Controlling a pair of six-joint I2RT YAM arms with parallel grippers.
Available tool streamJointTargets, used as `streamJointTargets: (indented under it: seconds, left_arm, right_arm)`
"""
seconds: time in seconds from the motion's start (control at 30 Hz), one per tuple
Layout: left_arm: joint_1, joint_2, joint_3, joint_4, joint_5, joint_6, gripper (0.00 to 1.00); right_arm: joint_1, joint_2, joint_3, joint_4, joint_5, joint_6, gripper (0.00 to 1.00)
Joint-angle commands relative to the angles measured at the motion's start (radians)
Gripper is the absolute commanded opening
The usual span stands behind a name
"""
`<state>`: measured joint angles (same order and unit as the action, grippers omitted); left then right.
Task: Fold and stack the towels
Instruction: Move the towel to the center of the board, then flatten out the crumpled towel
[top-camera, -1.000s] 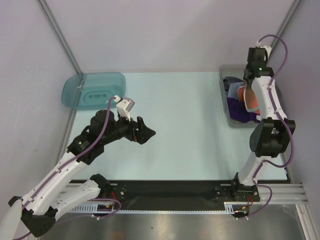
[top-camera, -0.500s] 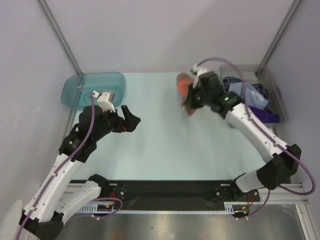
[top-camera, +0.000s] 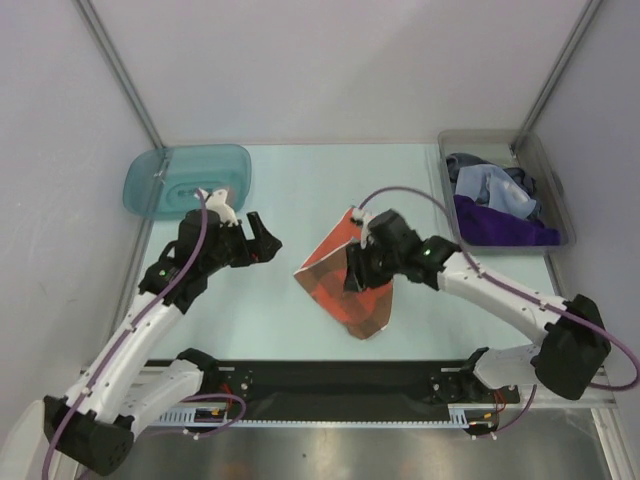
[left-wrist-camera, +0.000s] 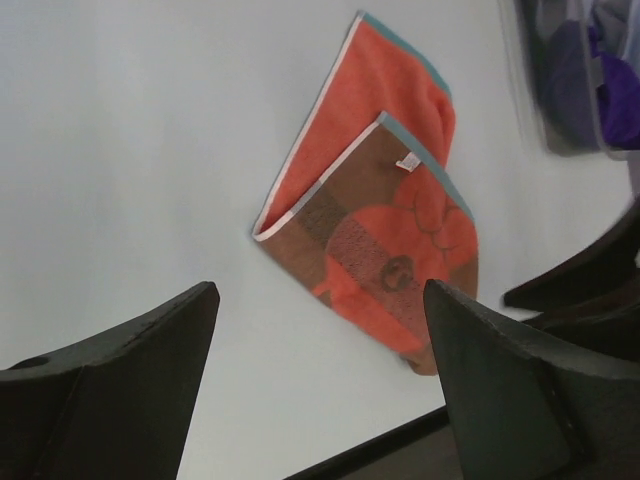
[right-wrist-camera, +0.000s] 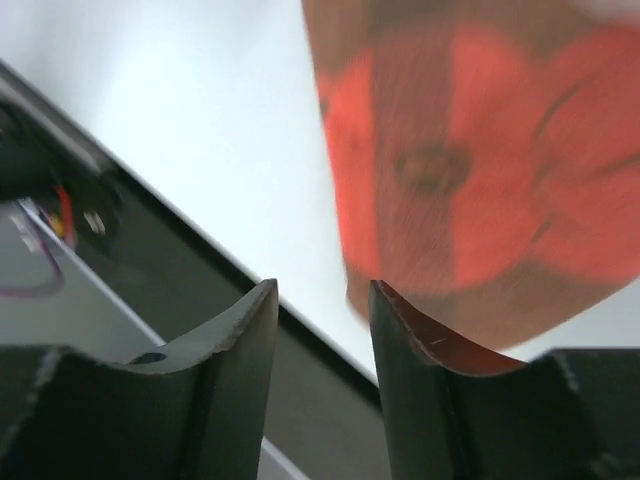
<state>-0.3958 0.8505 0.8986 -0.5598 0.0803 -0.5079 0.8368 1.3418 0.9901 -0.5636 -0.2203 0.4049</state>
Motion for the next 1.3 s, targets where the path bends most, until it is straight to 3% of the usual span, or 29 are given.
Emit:
streamJointTargets:
  seconds: [0.0, 0.1, 0.2, 0.3, 0.43, 0.63, 0.73, 0.83, 0.97, 1.03, 1.13, 1.17, 1.23, 1.27]
  left_arm:
    - [0.009, 0.064, -0.041, 0.098, -0.016, -0.041, 0.89]
    - [0.008, 0.139, -0.105, 0.188, 0.013, -0.055, 0.86]
    - [0.006, 0.235, -0.150, 0.320, 0.071, -0.049, 0.84]
    - [0.006, 0.352, -0.087, 0.400, 0.085, -0.006, 0.83]
    - [0.006, 0.531, 0.122, 0.382, 0.095, -0.001, 0.79]
    - [0.009, 0.689, 0.224, 0.431, 0.174, 0.012, 0.79]
    - [0.014, 0.731, 0.267, 0.442, 0.213, 0.041, 0.79]
    - [0.023, 0.777, 0.305, 0.455, 0.226, 0.058, 0.80]
    - [0.069, 0.826, 0.315, 0.521, 0.292, 0.058, 0.80]
    - [0.080, 0.858, 0.318, 0.557, 0.323, 0.074, 0.80]
    - [0.084, 0.907, 0.373, 0.546, 0.345, 0.133, 0.81]
    - [0.086, 0.933, 0.393, 0.525, 0.348, 0.143, 0.80]
    - [0.084, 0.940, 0.408, 0.509, 0.358, 0.155, 0.80]
    - [0.086, 0.937, 0.401, 0.518, 0.371, 0.154, 0.81]
  right_arm:
    - [-0.140, -0.030, 0.100, 0.066, -0.005, -0.087, 0.48]
    - [-0.306, 0.083, 0.143, 0.212, -0.076, -0.149, 0.51]
    - [-0.369, 0.291, 0.302, 0.168, -0.042, -0.214, 0.50]
    - [-0.412, 0.414, 0.396, 0.136, 0.029, -0.238, 0.50]
    - [-0.508, 0.515, 0.415, 0.231, -0.112, -0.270, 0.54]
    - [-0.522, 0.733, 0.547, 0.180, -0.216, -0.386, 0.57]
    - [-0.522, 0.766, 0.559, 0.197, -0.252, -0.403, 0.55]
    - [-0.522, 0.770, 0.581, 0.192, -0.293, -0.442, 0.42]
    - [-0.515, 0.722, 0.579, 0.205, -0.388, -0.469, 0.09]
    - [-0.507, 0.691, 0.552, 0.222, -0.418, -0.479, 0.00]
    - [-0.481, 0.631, 0.515, 0.200, -0.384, -0.505, 0.00]
    - [-0.479, 0.616, 0.500, 0.205, -0.331, -0.496, 0.05]
    - [-0.502, 0.593, 0.475, 0.235, -0.245, -0.473, 0.22]
    - [-0.524, 0.596, 0.479, 0.237, -0.254, -0.462, 0.40]
